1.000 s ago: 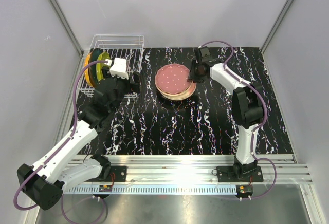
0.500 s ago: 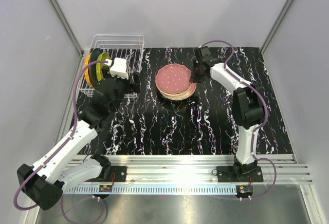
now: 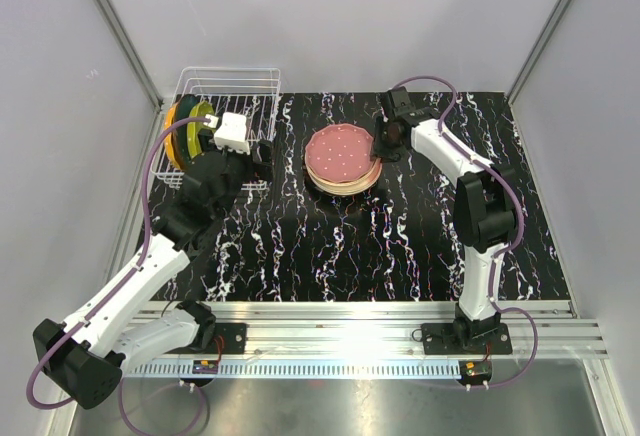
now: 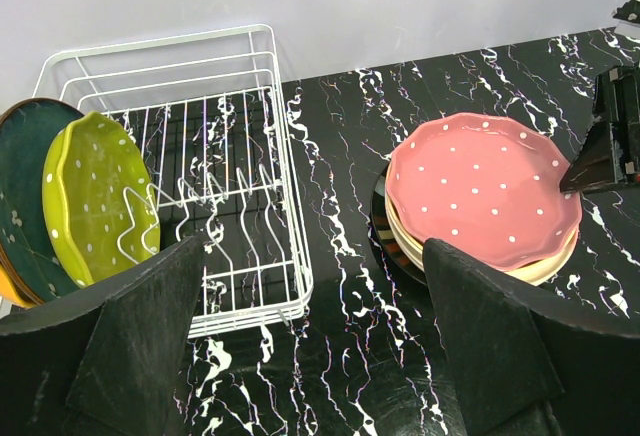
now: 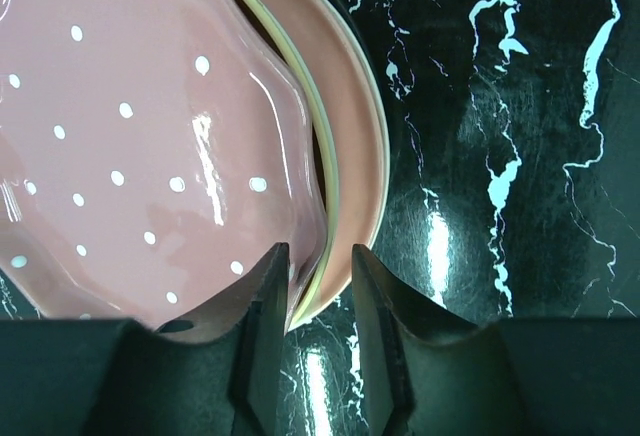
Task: Load the plates into the dish rack
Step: Grab a plate with the right arm
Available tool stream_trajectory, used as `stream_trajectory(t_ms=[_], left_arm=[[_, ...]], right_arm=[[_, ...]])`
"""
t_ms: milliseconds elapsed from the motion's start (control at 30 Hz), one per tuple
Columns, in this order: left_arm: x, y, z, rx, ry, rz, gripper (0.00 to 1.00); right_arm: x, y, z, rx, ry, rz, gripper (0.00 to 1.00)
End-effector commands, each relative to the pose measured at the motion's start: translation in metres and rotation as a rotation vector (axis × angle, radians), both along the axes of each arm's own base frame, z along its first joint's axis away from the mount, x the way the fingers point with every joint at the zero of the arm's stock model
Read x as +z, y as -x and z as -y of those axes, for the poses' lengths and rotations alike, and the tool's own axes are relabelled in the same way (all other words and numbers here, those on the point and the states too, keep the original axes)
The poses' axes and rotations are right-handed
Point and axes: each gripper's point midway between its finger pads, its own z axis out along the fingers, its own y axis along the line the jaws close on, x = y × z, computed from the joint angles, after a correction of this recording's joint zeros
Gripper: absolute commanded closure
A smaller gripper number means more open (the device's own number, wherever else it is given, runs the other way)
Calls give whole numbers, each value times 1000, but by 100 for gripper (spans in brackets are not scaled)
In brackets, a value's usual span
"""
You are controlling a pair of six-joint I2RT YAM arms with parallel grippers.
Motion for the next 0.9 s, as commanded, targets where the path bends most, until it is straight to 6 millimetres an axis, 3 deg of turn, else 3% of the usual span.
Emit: stream_trajectory(t_ms=[0, 233, 367, 733, 867], left_arm=[[24, -1, 5, -15, 33, 61, 6], [22, -1, 5, -19, 31, 57, 6], [23, -2, 5, -18, 32, 58, 6], [21, -2, 6, -21, 29, 53, 6], [20, -2, 7, -22, 28, 51, 6]], right_arm=[[43, -7, -1, -1, -32, 73, 61], [48, -6, -8, 15, -63, 65, 57], [42, -6, -4, 10, -38, 51, 68], [31, -8, -4, 14, -27, 34, 69], [30, -9, -5, 17, -29, 35, 78]])
